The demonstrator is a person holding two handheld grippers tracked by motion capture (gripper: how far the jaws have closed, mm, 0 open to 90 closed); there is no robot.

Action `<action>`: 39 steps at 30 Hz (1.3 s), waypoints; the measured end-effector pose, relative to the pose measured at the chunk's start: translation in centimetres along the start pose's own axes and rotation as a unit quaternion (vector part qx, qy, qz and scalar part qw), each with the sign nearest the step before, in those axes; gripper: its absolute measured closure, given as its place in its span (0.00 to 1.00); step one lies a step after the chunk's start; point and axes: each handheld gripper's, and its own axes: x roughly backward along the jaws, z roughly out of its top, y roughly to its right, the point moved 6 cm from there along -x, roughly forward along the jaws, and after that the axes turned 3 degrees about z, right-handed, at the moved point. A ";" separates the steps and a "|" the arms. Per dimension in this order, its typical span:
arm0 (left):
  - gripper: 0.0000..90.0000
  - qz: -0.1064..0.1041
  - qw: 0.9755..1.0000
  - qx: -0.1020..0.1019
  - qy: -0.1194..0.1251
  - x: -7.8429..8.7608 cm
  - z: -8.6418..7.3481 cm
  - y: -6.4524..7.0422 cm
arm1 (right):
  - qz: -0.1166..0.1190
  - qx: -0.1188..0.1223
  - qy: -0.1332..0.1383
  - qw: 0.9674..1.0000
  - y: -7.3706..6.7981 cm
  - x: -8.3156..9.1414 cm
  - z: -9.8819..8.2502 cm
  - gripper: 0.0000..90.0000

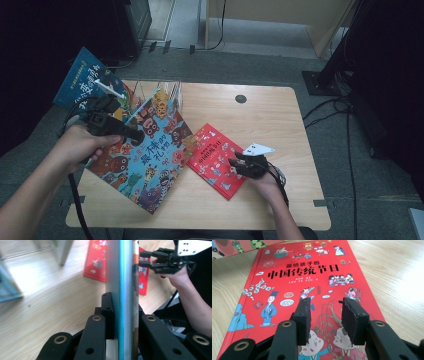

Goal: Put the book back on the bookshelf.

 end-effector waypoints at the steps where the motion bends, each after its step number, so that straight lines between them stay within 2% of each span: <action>1: 0.91 0.003 1.000 0.005 0.003 0.3 -0.4 -0.4 | -0.001 0.000 0.001 1.000 0.0 0.0 0.0 0.66; 2: 0.91 0.004 1.000 0.011 0.008 0.6 -0.6 -0.8 | -0.001 -0.003 0.002 1.000 0.1 -0.1 0.1 0.66; 4: 0.91 0.005 1.000 0.022 0.013 1.2 -1.2 -1.4 | 0.001 -0.008 -0.015 1.000 0.1 -0.3 0.2 0.66; 7: 0.91 0.004 0.999 0.041 0.022 2.1 -2.1 -2.1 | 0.005 -0.008 -0.018 1.000 0.1 -0.7 0.3 0.65; 14: 0.91 0.010 0.997 0.070 0.041 3.9 -4.2 -4.0 | 0.009 0.014 -0.038 0.999 -0.3 -1.6 0.3 0.66; 18: 0.91 0.010 0.994 0.092 0.052 5.2 -5.6 -5.1 | 0.014 0.016 -0.036 0.999 -0.6 -1.9 0.4 0.66; 25: 0.91 0.014 0.991 0.117 0.066 6.9 -7.0 -6.6 | 0.020 0.018 -0.030 0.999 -0.7 -2.2 0.6 0.67; 32: 0.91 0.030 0.986 0.141 0.082 8.8 -7.0 -8.5 | 0.024 0.015 -0.028 0.999 -0.6 -2.2 0.6 0.68; 36: 0.91 0.054 0.985 0.145 0.081 9.4 -6.3 -9.7 | 0.023 0.016 -0.028 0.999 -0.6 -2.2 0.6 0.68; 39: 0.91 0.074 0.982 0.155 0.081 9.6 -5.5 -10.6 | 0.024 0.019 -0.027 0.999 -0.6 -2.3 0.6 0.68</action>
